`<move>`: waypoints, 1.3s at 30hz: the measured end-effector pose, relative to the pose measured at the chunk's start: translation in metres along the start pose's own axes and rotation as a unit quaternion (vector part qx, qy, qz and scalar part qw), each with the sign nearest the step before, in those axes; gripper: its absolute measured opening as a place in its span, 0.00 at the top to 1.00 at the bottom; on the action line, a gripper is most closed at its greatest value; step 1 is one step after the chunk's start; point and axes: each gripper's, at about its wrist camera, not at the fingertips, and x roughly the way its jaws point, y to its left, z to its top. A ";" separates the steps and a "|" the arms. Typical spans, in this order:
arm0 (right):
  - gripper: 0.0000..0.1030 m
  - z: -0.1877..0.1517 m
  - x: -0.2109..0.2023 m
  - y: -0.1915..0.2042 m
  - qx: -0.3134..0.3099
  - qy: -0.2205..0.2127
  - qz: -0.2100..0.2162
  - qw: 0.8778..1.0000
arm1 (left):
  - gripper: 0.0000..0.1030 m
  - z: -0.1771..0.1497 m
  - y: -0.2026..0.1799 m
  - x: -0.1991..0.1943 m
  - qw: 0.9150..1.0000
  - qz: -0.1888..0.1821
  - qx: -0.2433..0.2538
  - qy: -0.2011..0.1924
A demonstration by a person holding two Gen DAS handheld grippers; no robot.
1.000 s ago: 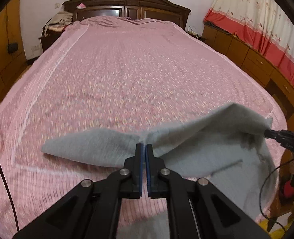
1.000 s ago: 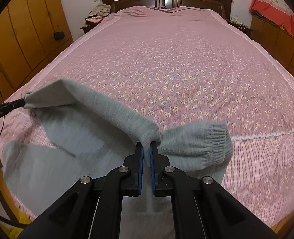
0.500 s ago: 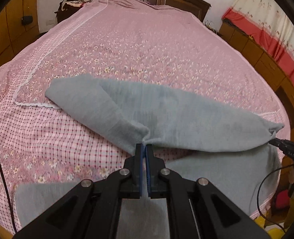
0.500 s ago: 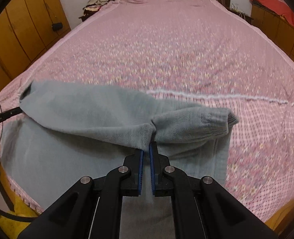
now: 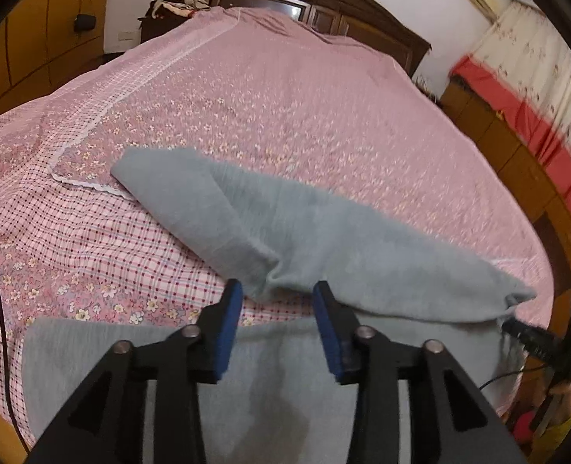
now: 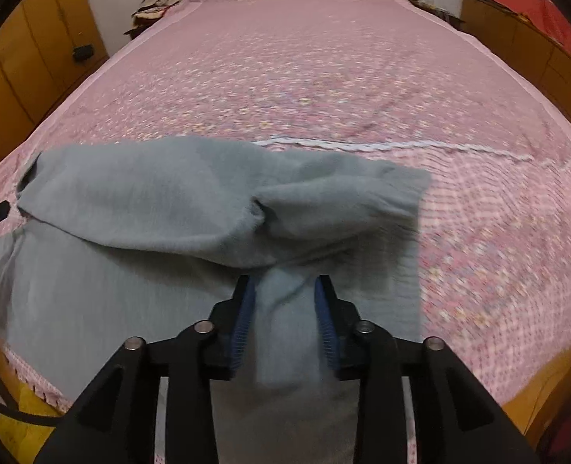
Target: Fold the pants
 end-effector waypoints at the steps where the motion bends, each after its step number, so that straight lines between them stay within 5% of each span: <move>1: 0.67 -0.002 -0.003 -0.004 0.007 0.001 0.000 1.000 | 0.59 0.002 0.001 0.001 1.000 -0.001 -0.005 0.000; 12: 0.62 0.000 -0.044 -0.037 0.107 -0.029 0.020 0.994 | 0.59 0.010 0.003 0.024 0.999 0.028 -0.033 0.008; 15: 0.53 0.013 -0.043 -0.040 0.154 -0.032 0.039 0.987 | 0.59 0.012 0.003 0.028 0.998 0.035 -0.044 0.011; 22: 0.51 0.034 -0.020 -0.032 0.232 -0.019 0.082 0.969 | 0.58 0.018 0.014 0.034 0.996 0.063 -0.066 0.017; 39: 0.52 0.018 0.010 -0.046 0.270 0.010 0.072 0.960 | 0.58 0.017 0.038 0.045 0.990 0.103 -0.100 0.010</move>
